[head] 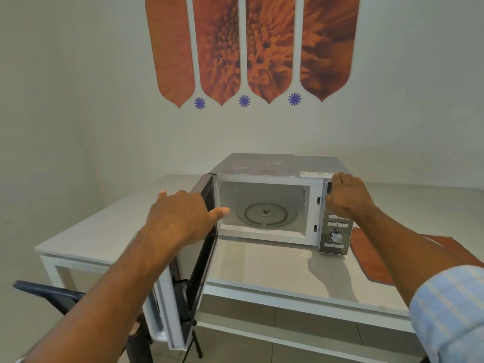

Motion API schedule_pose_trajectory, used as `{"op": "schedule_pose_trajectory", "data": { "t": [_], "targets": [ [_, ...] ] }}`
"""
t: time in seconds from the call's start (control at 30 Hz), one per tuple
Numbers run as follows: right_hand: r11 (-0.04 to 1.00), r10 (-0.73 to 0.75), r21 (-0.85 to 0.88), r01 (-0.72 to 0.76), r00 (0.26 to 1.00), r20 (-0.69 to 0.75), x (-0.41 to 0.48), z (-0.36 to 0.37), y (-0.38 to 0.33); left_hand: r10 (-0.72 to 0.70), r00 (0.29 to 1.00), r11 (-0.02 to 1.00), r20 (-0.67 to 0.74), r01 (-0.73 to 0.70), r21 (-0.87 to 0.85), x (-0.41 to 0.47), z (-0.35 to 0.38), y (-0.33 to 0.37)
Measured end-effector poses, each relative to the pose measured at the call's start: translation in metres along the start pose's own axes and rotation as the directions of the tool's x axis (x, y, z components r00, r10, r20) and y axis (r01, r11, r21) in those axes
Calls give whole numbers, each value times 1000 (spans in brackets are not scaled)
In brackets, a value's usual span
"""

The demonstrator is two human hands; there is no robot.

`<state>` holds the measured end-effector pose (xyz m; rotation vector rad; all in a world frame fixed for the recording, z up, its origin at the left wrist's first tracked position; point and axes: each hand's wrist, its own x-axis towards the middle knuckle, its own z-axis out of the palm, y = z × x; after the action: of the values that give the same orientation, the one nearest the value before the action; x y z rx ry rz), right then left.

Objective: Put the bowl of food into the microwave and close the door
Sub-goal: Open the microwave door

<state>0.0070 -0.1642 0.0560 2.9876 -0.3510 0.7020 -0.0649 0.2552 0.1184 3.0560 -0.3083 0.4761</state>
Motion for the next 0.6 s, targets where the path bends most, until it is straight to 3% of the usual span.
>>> {"op": "schedule_pose_trajectory", "data": {
  "t": [0.17,0.3,0.47,0.6],
  "targets": [
    [1000,-3,17,3,1000,25,0,-3,1,-14,999,995,-47,19,99,0,5,-3],
    [999,-52,7,52,998,41,-6,-5,5,56,982,989,-179,-30,142,-1,10,27],
    [992,-112,56,113,994,-20,-29,-6,17,191,919,975,-345,-218,-41,5,22,90],
    [989,-54,133,70,991,-123,-49,-6,50,260,906,898,-334,-354,-262,19,43,148]
  ]
}}
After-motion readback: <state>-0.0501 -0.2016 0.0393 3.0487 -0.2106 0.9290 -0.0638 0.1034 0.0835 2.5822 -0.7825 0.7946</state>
